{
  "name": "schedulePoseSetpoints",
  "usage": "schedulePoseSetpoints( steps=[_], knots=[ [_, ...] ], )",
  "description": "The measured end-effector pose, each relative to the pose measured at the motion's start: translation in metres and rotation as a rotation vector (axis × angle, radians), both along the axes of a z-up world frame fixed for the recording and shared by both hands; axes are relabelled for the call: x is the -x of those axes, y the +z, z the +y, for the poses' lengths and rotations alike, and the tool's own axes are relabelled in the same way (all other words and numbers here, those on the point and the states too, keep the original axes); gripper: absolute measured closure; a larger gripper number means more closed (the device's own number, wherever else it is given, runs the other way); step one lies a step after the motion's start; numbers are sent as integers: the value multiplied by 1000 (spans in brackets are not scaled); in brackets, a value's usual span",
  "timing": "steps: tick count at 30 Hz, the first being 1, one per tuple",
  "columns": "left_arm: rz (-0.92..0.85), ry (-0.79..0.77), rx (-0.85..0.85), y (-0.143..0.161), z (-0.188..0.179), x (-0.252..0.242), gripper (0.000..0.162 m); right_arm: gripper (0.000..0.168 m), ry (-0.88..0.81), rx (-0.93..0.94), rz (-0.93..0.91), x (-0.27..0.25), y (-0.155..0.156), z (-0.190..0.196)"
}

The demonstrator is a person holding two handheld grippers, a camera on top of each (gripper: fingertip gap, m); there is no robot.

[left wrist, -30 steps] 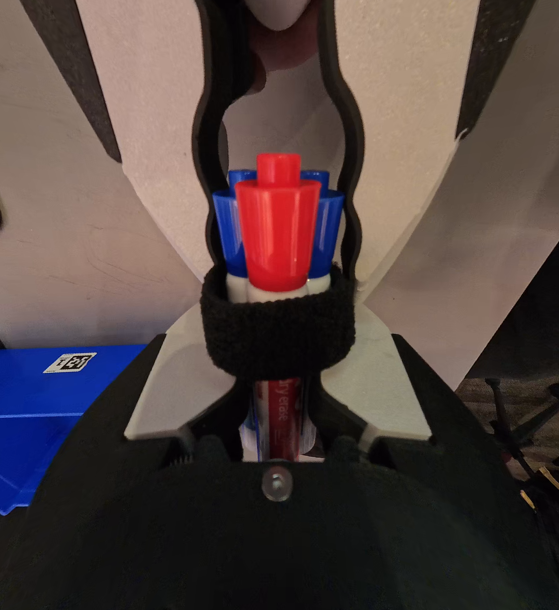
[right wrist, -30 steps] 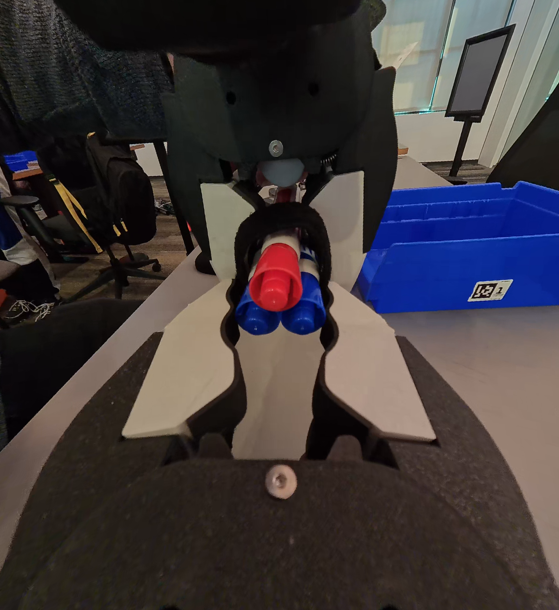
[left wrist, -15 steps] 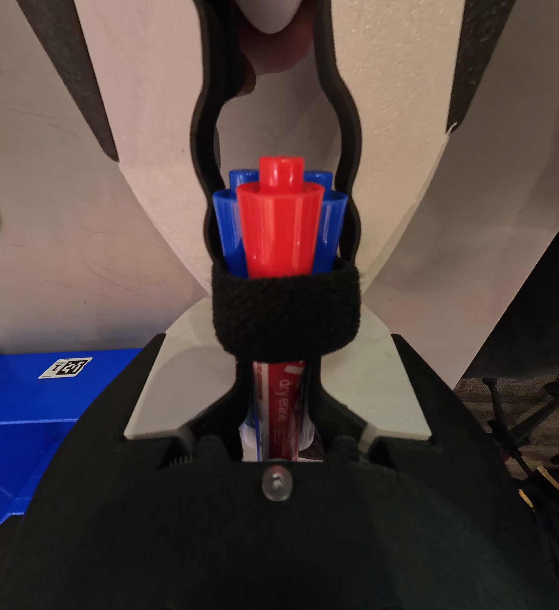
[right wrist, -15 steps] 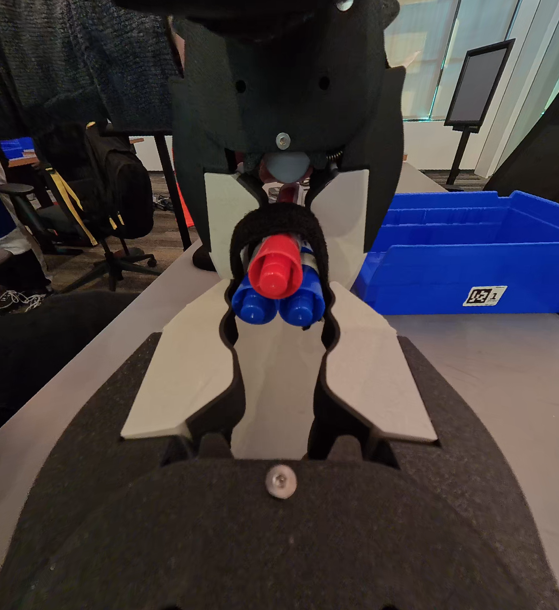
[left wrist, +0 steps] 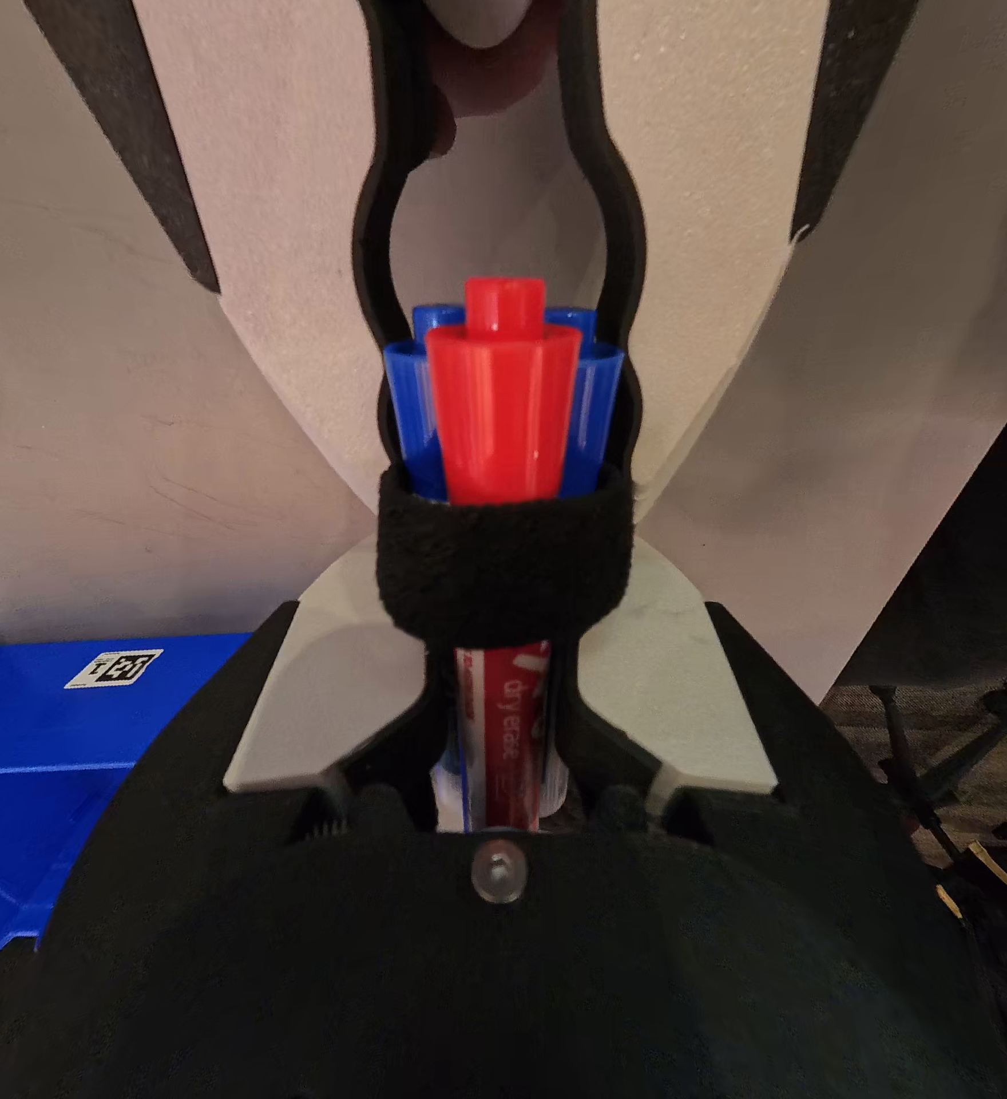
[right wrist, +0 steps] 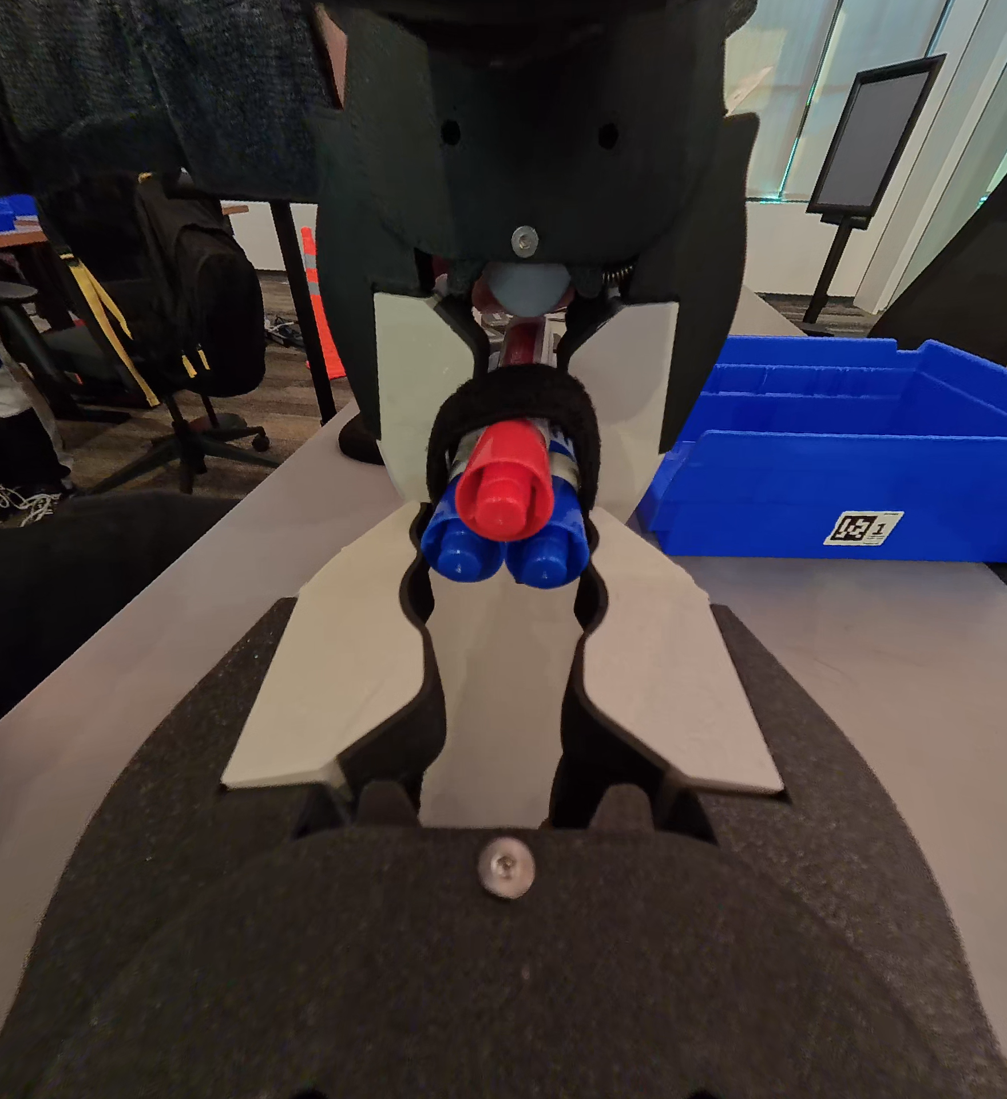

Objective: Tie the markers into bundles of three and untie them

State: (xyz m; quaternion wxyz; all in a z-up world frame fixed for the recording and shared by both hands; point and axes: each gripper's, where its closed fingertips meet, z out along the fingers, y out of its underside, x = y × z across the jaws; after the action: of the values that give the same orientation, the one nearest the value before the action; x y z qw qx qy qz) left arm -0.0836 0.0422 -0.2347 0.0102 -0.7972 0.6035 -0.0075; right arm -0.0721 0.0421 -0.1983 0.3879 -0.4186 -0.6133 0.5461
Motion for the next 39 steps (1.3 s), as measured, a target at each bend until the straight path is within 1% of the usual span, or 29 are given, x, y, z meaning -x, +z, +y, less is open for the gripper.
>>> schedulePoseSetpoints(
  steps=[9, 14, 16, 18, 22, 26, 27, 32, 34, 36, 39],
  knots=[
    [-16, 12, -8, 1, 2, -1, 119, 133, -19, -1, 7, 0, -1, 3],
    [-19, 13, -9, 0, 1, -2, 119, 143, -26, 3, 10, 0, -2, 3],
    [-17, 11, -8, -1, 0, -2, 120, 152, -23, 2, 3, 0, -4, 4],
    [-28, 12, -14, 0, 0, -4, 120, 166, -16, 0, 12, -1, -4, 3],
    [-22, 13, -27, 1, 2, -4, 119, 168, -16, 24, 9, -2, -3, 4],
    [-1, 35, -64, 0, 7, -2, 120, 168, 12, 156, -42, -1, -4, 3],
    [-9, 42, -55, 0, 5, -2, 120, 168, 40, 220, -47, -1, -2, 2],
    [24, 74, -142, 1, 15, 5, 120, 168, 100, 590, -56, 4, 3, 3],
    [67, 75, -137, -4, 13, 11, 119, 168, 114, 650, -80, 7, -1, 1],
    [73, 91, -156, -7, 15, 13, 118, 168, 117, 716, -94, 8, -2, 1],
    [77, 115, -182, -6, 18, 15, 119, 168, 128, 875, -86, 10, -1, 3]
  ],
)
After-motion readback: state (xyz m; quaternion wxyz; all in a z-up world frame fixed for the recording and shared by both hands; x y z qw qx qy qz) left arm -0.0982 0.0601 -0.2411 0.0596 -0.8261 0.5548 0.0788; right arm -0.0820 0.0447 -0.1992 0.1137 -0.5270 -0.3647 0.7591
